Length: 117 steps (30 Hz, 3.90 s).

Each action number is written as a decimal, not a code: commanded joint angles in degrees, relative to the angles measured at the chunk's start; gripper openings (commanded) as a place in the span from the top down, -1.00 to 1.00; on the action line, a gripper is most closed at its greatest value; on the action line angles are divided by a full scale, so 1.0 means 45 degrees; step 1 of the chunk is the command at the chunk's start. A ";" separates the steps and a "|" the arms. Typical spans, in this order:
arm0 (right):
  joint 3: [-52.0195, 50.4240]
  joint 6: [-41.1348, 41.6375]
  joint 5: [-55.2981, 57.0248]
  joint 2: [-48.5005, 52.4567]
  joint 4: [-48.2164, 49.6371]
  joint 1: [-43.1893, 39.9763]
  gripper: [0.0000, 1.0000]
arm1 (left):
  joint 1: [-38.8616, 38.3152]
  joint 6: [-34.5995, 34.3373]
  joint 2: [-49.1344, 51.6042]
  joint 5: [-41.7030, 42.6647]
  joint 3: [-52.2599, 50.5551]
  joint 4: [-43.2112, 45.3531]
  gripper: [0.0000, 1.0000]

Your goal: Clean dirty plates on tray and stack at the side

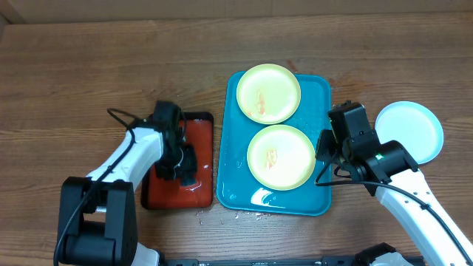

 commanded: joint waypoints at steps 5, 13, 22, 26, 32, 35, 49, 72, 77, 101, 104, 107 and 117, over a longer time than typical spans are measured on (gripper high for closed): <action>0.0170 -0.0617 0.0267 0.1287 0.0753 0.0010 -0.15 | -0.0097 -0.0617 0.0209 -0.0087 -0.0733 0.0588 0.92; 0.0170 -0.1093 -0.0350 0.2511 0.1185 -0.0306 0.10 | -0.0087 -0.0330 0.0015 -0.0253 0.1783 -0.2050 0.92; 0.0049 -0.3220 -0.3721 0.3449 0.1438 -0.1889 0.09 | -0.0097 0.0374 -0.0903 -0.0267 0.4949 -0.4464 0.92; 0.0039 -0.3934 -0.5095 0.4532 0.1671 -0.1977 0.19 | -0.0097 0.0573 -0.1481 -0.0316 0.5906 -0.5061 0.92; 0.0034 -0.3580 -0.4736 0.6013 0.1919 -0.1836 0.39 | -0.0097 0.0937 -0.1987 -0.0359 0.6470 -0.5605 0.92; 0.0034 -0.3580 -0.4745 0.6596 0.2132 -0.1836 0.69 | -0.0131 0.0937 -0.1962 -0.0136 0.6465 -0.5688 0.91; 0.0034 -0.2278 -0.4741 0.6776 0.2127 -0.1821 0.92 | -0.4231 -0.0782 -0.1088 0.0835 0.6436 -0.2195 0.92; 0.0034 -0.2288 -0.4726 0.6776 0.2132 -0.1175 0.92 | -0.5333 -0.4284 0.4779 -0.3405 0.6800 -0.2195 0.92; 0.0034 -0.2288 -0.4692 0.6776 0.2132 -0.1175 0.92 | -0.5357 -0.3619 0.4784 -0.2225 0.6800 -0.1287 0.92; 0.0034 -0.2293 -0.4692 0.6776 0.2137 -0.1175 0.92 | -0.5736 -0.4099 0.6489 0.2268 0.7276 -0.1239 0.92; 0.0034 -0.2293 -0.4692 0.6776 0.2137 -0.1175 0.92 | -0.5561 -0.4367 0.6489 0.0369 0.7815 -0.2599 0.92; 0.0034 -0.2293 -0.4692 0.6776 0.2166 -0.1175 0.92 | -0.5435 -0.4546 0.6489 -0.2050 0.8466 -0.3944 0.92; 0.0034 -0.2336 -0.4692 0.6776 0.2191 -0.1175 0.92 | -0.5479 -0.3837 0.6494 -0.3094 0.8786 -0.3478 0.91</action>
